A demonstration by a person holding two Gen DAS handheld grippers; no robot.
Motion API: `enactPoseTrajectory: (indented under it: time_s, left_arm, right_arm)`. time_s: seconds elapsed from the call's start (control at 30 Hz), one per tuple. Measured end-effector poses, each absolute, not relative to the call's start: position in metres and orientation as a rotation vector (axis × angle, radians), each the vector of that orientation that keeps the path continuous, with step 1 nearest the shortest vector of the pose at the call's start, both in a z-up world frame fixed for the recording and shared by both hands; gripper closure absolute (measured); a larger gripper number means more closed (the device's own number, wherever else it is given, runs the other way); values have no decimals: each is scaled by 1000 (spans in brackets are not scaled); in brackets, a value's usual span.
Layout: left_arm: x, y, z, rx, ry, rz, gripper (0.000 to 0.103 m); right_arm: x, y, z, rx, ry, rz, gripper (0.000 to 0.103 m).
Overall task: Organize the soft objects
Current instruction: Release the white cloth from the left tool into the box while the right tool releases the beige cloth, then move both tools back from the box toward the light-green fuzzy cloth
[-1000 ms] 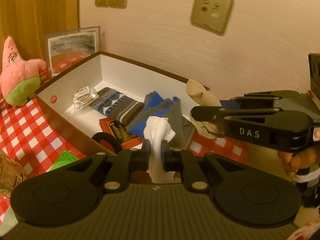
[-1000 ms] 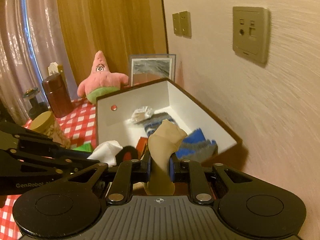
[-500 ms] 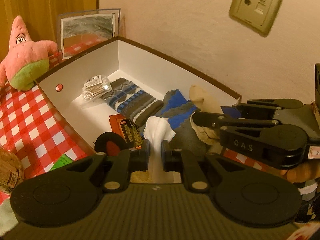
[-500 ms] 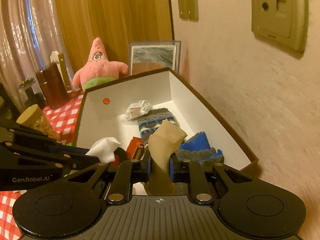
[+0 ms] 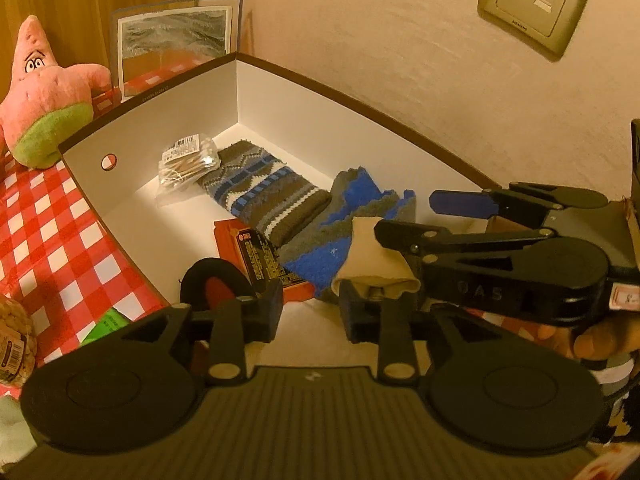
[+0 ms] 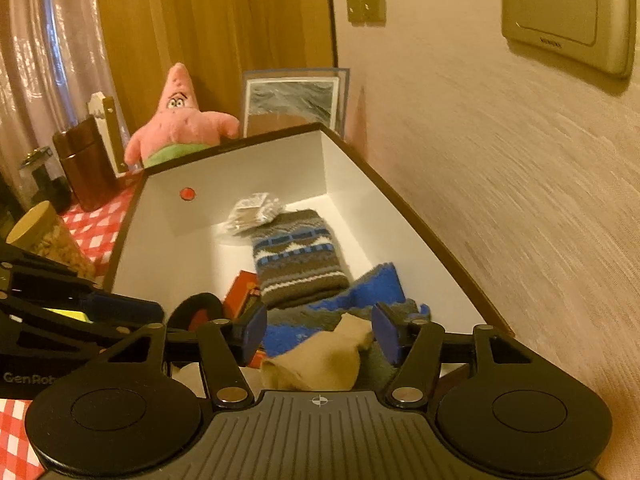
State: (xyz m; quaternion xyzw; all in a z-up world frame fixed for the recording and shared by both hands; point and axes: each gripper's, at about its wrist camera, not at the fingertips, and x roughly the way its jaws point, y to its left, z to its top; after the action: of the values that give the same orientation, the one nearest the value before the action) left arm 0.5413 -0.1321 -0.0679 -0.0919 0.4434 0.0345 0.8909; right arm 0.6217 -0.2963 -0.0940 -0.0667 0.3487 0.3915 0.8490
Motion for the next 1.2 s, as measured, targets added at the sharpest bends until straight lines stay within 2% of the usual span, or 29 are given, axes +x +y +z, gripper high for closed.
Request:
enactPoseTrajectory:
  time_s: [0.67,1.2]
  left_arm:
    - [524,-132,-56,-196,897,66,73]
    - [442,-119,-17,-209,818,32,68]
  right_arm:
    - [611,-313,-84,-93,739,760,43]
    - [543,-327,-54,-54,708,726,43]
